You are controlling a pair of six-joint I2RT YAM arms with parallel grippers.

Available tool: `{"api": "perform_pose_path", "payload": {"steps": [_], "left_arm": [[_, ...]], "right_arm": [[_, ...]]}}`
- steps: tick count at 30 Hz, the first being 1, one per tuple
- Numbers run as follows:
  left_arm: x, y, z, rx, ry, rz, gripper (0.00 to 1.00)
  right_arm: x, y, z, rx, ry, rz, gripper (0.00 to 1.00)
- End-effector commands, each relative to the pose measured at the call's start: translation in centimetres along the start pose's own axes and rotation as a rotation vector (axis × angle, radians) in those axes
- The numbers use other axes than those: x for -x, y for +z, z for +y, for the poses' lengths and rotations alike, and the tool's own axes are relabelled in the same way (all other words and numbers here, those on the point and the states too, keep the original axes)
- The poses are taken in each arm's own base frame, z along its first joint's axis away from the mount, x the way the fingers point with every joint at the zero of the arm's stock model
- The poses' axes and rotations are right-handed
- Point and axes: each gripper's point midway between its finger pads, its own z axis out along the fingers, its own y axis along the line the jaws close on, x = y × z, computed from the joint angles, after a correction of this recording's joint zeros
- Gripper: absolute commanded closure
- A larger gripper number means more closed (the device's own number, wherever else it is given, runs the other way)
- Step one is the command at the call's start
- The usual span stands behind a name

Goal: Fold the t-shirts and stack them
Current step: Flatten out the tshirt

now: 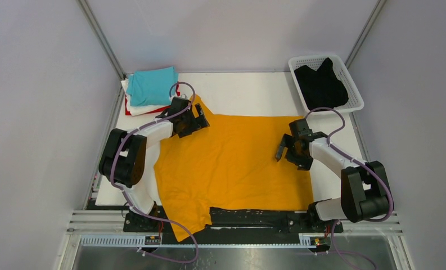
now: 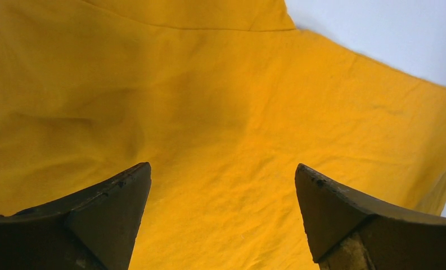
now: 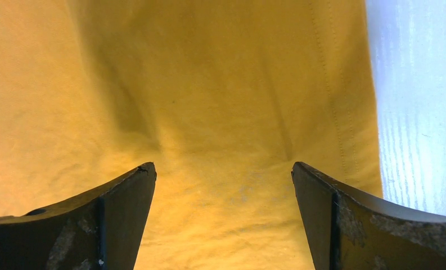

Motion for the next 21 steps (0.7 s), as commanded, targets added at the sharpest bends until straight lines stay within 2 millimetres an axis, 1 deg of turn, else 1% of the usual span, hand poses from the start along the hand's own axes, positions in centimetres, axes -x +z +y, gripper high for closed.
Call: {"api": "perform_pose_path", "payload": {"steps": [1,3,5,7,9,12,15,17,18,21], "left_arm": [[0.6,-0.9,-1.6,-0.072,-0.013,-0.019,0.01],[0.2,-1.0,-1.7,-0.060,-0.008,0.002,0.01],[-0.3,-0.7,-1.8,-0.042,0.004,0.022,0.01],[-0.7,0.0,-1.6,-0.021,0.005,0.046,0.01],[-0.6,0.9,-1.0,0.021,-0.002,0.060,0.01],[0.0,2.2,0.0,0.098,-0.001,0.074,0.01],[0.6,4.0,0.7,0.132,-0.019,0.095,0.01],[1.3,5.0,0.7,0.130,-0.033,0.106,0.01],[2.0,5.4,0.4,0.125,-0.038,0.102,0.01],[3.1,6.7,0.3,0.130,-0.043,0.109,0.01]], "right_arm": [[2.6,-1.7,3.0,0.128,0.002,-0.075,0.01],[3.9,-2.2,4.6,0.188,-0.005,-0.117,0.00],[4.6,-2.3,6.0,0.213,-0.026,-0.134,0.00],[4.7,-1.8,7.7,0.246,-0.050,-0.126,0.01],[5.0,-1.1,9.3,0.268,-0.062,-0.106,0.01],[6.3,0.2,10.6,0.259,-0.052,-0.097,0.00],[7.7,1.4,11.8,0.249,-0.032,-0.092,0.00],[8.0,2.8,12.3,0.231,-0.028,-0.066,0.01],[8.2,3.3,12.5,0.223,-0.025,-0.051,0.01],[8.9,4.5,12.9,0.202,-0.010,-0.009,0.01]]}}
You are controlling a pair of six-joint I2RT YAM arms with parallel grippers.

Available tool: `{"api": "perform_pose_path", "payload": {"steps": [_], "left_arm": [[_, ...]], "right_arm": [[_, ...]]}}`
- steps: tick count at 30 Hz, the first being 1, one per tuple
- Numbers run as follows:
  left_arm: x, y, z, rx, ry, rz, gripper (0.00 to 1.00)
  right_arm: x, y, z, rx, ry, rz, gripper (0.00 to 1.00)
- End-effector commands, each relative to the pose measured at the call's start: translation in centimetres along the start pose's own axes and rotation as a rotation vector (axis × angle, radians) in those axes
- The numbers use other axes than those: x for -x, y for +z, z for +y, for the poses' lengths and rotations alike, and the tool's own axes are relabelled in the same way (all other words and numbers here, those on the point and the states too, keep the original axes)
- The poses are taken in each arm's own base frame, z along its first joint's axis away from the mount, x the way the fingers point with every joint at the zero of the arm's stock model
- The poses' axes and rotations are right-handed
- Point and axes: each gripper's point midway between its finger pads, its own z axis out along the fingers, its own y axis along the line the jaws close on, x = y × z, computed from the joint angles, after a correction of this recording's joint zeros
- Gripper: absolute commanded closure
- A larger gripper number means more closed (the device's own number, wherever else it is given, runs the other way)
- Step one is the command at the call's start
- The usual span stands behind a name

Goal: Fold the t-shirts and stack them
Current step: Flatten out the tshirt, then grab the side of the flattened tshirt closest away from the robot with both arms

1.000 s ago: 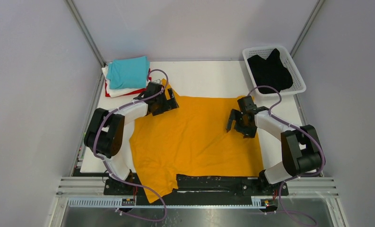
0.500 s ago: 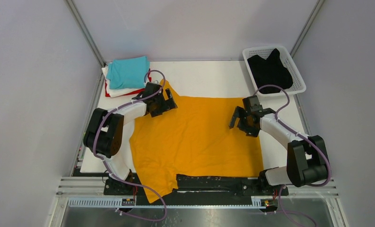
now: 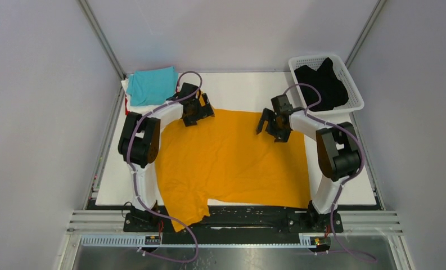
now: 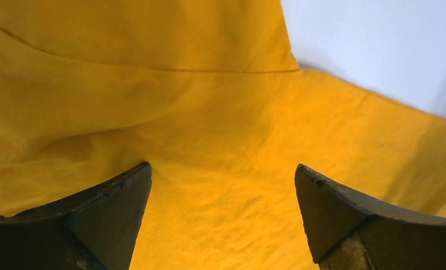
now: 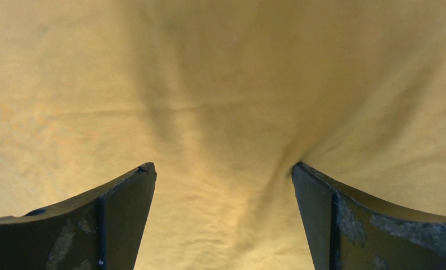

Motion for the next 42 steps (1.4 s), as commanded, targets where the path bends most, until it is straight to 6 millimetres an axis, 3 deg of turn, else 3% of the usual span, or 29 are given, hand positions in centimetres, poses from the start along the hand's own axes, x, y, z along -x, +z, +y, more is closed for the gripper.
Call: {"api": "perform_pose_path", "payload": {"steps": [1,8,10,13,16,19,23,26,30,36,42], "left_arm": [[1.1,2.4,1.2,0.053,-0.022,0.036,0.01],[5.0,4.4,0.1,0.036,-0.019,0.011,0.01],[6.8,4.2,-0.6,0.015,-0.008,-0.018,0.01],[10.3,1.4,-3.1,-0.027,0.036,-0.085,0.01],[12.3,-3.5,-5.4,-0.085,0.097,-0.169,0.01],[11.9,-9.4,-6.9,-0.120,0.191,-0.252,0.01],[8.2,-15.6,-6.8,-0.191,0.244,-0.346,0.01],[4.0,-18.4,-6.6,-0.320,0.236,-0.327,0.01],[-1.3,-20.7,-4.1,-0.304,0.192,-0.311,0.01],[-10.4,-21.3,3.0,-0.079,0.168,-0.181,0.01],[-20.5,-20.4,11.2,0.168,0.077,0.056,0.05]], "right_arm": [[1.6,1.6,0.9,-0.003,0.039,0.033,0.01],[5.7,2.8,1.1,-0.019,0.051,0.012,0.01],[6.8,2.7,1.5,-0.022,0.029,0.000,0.00],[8.4,1.1,2.5,0.002,-0.006,-0.038,0.01],[9.4,-2.1,3.1,0.032,-0.035,-0.100,0.00],[8.8,-5.9,2.7,0.056,-0.069,-0.155,0.00],[6.8,-10.1,0.5,0.065,-0.042,-0.263,0.01],[5.0,-11.8,-0.8,0.114,-0.028,-0.348,0.01],[3.0,-13.2,-2.4,0.148,-0.037,-0.429,0.01],[1.7,-14.1,-3.5,0.156,-0.034,-0.463,0.01],[1.3,-13.7,-3.6,0.145,-0.053,-0.430,0.01]]}}
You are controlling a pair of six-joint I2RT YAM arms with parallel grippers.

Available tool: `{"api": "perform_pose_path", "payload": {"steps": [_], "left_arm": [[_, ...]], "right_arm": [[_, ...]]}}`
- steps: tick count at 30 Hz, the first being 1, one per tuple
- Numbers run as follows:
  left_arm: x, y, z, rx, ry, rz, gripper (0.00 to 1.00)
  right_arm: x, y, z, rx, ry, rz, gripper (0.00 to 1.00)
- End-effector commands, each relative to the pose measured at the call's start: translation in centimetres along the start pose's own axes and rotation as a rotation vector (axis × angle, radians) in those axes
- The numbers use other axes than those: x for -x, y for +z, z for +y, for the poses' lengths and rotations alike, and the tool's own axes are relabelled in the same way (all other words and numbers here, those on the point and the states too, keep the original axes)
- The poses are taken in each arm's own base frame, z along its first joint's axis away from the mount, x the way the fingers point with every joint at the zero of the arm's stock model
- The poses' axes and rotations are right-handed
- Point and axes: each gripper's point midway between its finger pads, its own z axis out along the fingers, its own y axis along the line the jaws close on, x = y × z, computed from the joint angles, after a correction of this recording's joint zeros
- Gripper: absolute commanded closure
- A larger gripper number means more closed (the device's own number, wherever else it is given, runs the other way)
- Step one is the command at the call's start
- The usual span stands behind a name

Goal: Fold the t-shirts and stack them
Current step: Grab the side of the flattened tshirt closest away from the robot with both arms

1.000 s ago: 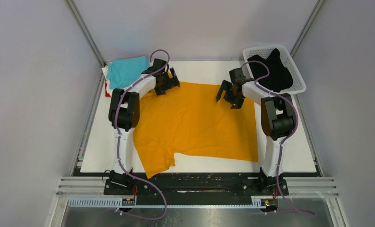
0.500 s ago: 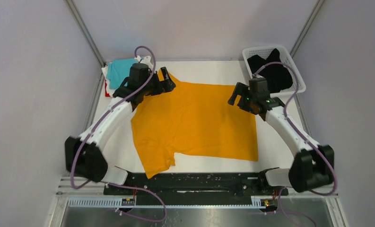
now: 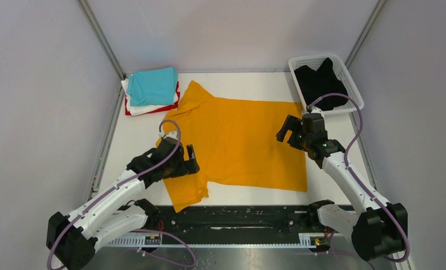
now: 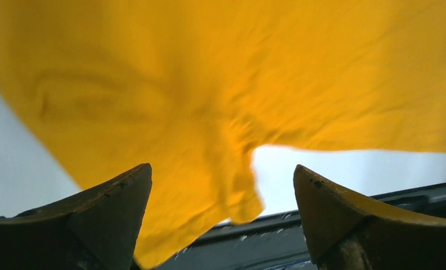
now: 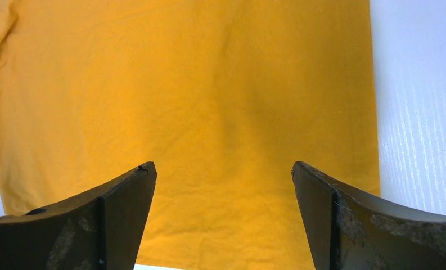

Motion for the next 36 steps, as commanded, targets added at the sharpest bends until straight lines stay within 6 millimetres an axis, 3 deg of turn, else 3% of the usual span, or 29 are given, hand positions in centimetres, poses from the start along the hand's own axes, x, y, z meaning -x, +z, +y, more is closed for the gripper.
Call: {"api": "perform_pose_path", "payload": {"steps": [1,4,7,10,14,17,23,29,34,36], "left_arm": [[-7.1,-0.5,5.3,0.237,-0.122,0.147,0.05],[-10.2,-0.7,5.3,0.278,-0.169,0.202,0.08],[-12.5,-0.7,6.6,0.385,-0.207,0.241,0.11],[-13.6,-0.4,7.3,0.445,-0.213,0.261,0.14],[-14.9,0.0,6.6,0.422,-0.196,0.312,0.25],[-15.9,-0.1,6.7,0.431,-0.174,0.345,0.40],[-15.7,-0.1,6.7,0.431,-0.136,0.343,0.86],[-14.4,-0.6,5.4,0.334,-0.123,0.300,0.95],[-12.9,-1.1,4.2,0.247,-0.102,0.247,0.95],[-12.4,-1.3,3.8,0.221,-0.100,0.228,0.95]], "right_arm": [[1.4,-0.3,0.3,0.002,-0.025,-0.042,0.01],[1.4,-0.1,-0.1,-0.025,-0.028,-0.038,0.00],[1.3,0.1,-0.5,-0.044,-0.034,-0.031,0.01],[1.3,0.3,-0.9,-0.069,-0.038,-0.026,0.00],[1.3,0.7,-1.5,-0.109,-0.034,-0.022,0.00],[1.3,0.8,-2.2,-0.156,-0.013,-0.021,0.00],[0.8,0.6,-3.6,-0.217,0.105,-0.053,0.01],[-3.5,-1.5,-6.3,-0.304,0.199,0.029,0.01],[-10.4,-3.6,-9.3,-0.364,0.312,0.142,0.01],[-12.3,-3.9,-9.9,-0.360,0.368,0.155,0.01]]}}
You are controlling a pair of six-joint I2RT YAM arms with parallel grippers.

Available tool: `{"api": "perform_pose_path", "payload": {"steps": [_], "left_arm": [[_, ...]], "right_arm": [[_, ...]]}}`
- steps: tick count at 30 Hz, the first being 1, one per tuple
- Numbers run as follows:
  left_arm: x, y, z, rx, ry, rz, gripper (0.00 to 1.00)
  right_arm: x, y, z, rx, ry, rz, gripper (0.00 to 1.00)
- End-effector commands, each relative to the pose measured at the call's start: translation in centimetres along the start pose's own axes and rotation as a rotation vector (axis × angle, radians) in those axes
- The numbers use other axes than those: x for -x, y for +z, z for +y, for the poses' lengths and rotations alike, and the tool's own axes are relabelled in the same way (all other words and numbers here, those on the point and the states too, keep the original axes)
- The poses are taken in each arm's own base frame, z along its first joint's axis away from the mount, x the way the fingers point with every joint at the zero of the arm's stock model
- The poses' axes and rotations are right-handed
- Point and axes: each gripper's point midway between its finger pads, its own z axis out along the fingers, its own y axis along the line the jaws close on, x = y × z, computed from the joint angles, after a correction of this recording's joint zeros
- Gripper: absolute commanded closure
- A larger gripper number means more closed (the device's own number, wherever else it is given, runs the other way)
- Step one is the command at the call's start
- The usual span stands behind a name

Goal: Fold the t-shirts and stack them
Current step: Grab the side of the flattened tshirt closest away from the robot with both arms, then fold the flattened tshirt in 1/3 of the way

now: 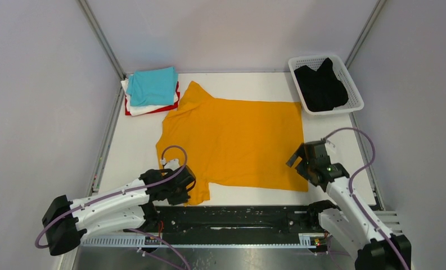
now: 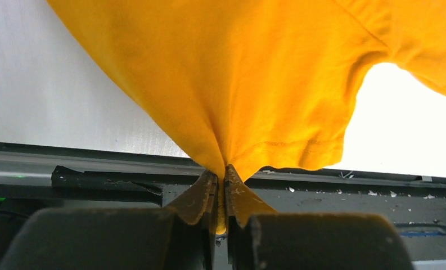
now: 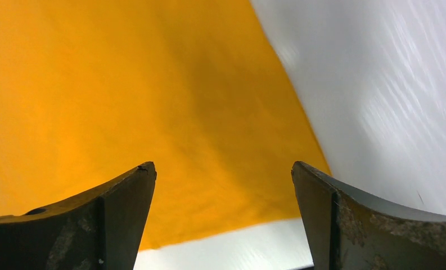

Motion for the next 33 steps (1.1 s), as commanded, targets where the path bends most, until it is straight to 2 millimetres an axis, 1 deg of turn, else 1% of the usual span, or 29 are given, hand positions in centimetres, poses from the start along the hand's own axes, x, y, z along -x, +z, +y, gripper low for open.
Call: {"api": "perform_pose_path", "payload": {"steps": [1,2,4,8,13,16,18,20,23,25,28,30,31,32,33], "left_arm": [[1.4,-1.4,-1.1,-0.069,0.031,-0.064,0.96],[1.5,-1.5,-1.2,-0.080,0.031,-0.071,0.96],[1.8,-1.9,-1.5,-0.098,0.036,-0.083,0.96],[2.3,-2.5,-2.0,-0.124,0.034,-0.105,0.97],[3.2,-3.1,-2.5,-0.143,0.022,-0.145,0.98],[3.9,-3.5,-2.8,-0.152,0.021,-0.176,0.98],[4.3,-3.8,-3.0,-0.155,0.020,-0.194,0.98],[4.7,-4.1,-3.2,-0.161,0.020,-0.213,0.99],[5.6,-5.0,-3.8,-0.172,0.019,-0.247,1.00],[6.4,-5.4,-4.3,-0.178,0.020,-0.277,1.00],[7.6,-5.9,-5.9,-0.219,0.039,-0.310,1.00],[9.0,-6.1,-6.9,-0.246,0.027,-0.322,1.00],[9.9,-6.3,-7.7,-0.275,0.018,-0.334,1.00],[10.6,-6.3,-8.0,-0.289,0.011,-0.334,1.00],[11.8,-6.6,-9.1,-0.339,0.000,-0.352,1.00]], "right_arm": [[-4.9,-0.2,-4.1,-0.085,0.153,0.098,0.00],[-5.4,-0.2,-4.3,-0.079,0.176,0.105,0.01],[-6.3,-0.2,-4.4,-0.061,0.199,0.122,0.06],[-7.5,-0.1,-4.9,-0.063,0.231,0.153,0.09],[-7.1,0.4,-4.9,-0.070,0.240,0.132,0.13],[-7.3,1.2,-4.9,-0.080,0.232,0.141,0.20],[-7.7,1.5,-4.8,-0.082,0.226,0.159,0.35],[-7.5,1.5,-4.6,-0.082,0.215,0.162,0.54],[-6.9,1.1,-4.8,-0.087,0.191,0.137,0.84],[-6.4,0.8,-4.7,-0.076,0.172,0.116,0.99],[-5.4,0.3,-4.1,-0.061,0.144,0.099,1.00],[-4.7,0.0,-3.5,-0.054,0.108,0.102,1.00],[-4.4,-0.2,-3.1,-0.050,0.087,0.107,1.00],[-4.0,-0.3,-2.7,-0.045,0.069,0.109,1.00],[-3.6,-0.4,-2.3,-0.043,0.051,0.112,1.00]]}}
